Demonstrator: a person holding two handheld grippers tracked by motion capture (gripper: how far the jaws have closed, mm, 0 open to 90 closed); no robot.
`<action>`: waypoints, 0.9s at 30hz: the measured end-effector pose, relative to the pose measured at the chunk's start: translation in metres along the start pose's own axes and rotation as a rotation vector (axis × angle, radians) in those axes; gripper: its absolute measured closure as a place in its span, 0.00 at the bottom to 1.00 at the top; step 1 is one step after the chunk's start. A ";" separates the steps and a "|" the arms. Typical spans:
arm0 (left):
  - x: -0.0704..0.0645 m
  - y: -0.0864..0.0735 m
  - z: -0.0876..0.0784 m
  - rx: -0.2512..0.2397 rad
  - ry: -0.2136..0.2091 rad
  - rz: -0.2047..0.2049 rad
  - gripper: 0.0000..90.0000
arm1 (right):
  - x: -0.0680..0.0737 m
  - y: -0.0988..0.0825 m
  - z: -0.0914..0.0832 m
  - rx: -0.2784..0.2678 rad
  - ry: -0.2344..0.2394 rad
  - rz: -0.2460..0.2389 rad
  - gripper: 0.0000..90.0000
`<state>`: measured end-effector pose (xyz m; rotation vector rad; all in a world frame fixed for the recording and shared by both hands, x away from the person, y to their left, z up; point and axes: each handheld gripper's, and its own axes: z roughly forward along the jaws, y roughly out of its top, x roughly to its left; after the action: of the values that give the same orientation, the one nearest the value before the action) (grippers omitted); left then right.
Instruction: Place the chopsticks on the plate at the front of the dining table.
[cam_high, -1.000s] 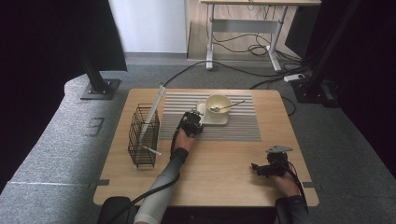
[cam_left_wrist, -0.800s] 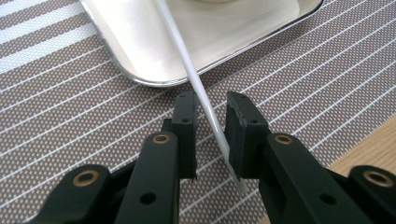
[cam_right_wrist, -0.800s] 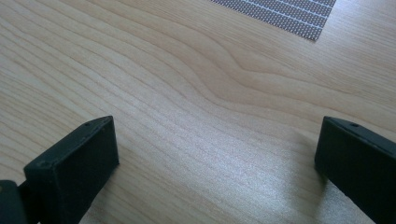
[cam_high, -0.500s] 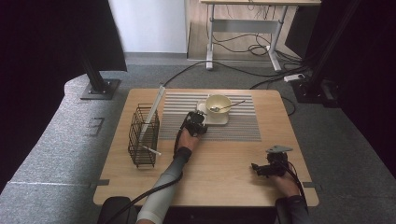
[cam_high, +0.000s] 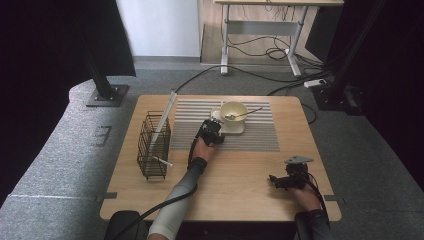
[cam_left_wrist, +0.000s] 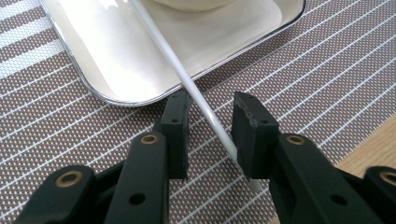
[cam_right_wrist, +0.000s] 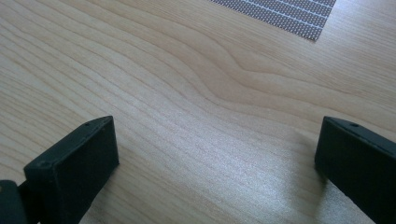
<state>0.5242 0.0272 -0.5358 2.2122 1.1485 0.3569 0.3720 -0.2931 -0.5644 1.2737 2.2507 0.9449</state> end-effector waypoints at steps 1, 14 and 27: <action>0.000 0.000 0.000 -0.001 0.003 0.001 0.71 | 0.000 0.000 0.000 0.000 0.000 0.000 0.00; 0.000 -0.002 -0.019 -0.082 -0.008 0.001 0.41 | 0.000 0.000 0.000 -0.002 0.000 0.001 0.00; -0.012 -0.007 -0.062 -0.184 -0.115 0.064 0.16 | 0.001 0.000 0.000 -0.001 -0.003 0.004 0.00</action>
<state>0.4818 0.0454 -0.4916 2.0831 0.9470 0.3436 0.3718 -0.2926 -0.5646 1.2783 2.2463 0.9447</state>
